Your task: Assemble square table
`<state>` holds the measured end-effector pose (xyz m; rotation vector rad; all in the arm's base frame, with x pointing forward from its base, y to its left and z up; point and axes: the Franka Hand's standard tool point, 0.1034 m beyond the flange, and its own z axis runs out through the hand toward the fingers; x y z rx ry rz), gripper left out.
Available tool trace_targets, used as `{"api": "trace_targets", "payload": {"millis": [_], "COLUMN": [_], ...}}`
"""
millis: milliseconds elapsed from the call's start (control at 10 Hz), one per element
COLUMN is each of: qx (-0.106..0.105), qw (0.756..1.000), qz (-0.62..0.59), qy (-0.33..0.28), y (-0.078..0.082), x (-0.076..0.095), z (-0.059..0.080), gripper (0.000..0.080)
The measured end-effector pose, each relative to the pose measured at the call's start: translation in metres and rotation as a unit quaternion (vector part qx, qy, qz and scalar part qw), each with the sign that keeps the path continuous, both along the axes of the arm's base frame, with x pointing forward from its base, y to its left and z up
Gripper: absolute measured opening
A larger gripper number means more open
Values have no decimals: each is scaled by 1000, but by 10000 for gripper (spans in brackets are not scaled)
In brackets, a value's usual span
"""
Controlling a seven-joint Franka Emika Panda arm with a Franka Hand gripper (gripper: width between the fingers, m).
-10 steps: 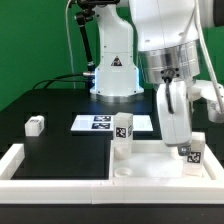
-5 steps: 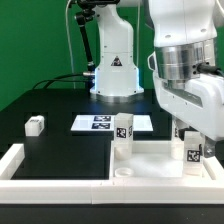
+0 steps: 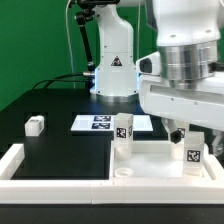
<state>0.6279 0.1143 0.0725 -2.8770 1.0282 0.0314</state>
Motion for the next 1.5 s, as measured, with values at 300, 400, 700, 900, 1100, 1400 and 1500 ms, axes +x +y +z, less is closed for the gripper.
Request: {"api": "trace_targets", "payload": {"millis": [300,400,700,900,1100,1400,1500], "qx": [-1,-1,0,2,19,49,54], "qw": [999,999,1000,993,962,885,861], "qz": [51,51,-28,-113,-272,-459,-504], "qy": [-2,-2,6,14,34,53,49], "y": [1,1,2,2,1,5,7], "x": [0,-1,-1,-1,-1,4,4], "z": [-3,-3,-3,-3,-4,-3,-5], "gripper": [538,402,291,291,291,291,291]}}
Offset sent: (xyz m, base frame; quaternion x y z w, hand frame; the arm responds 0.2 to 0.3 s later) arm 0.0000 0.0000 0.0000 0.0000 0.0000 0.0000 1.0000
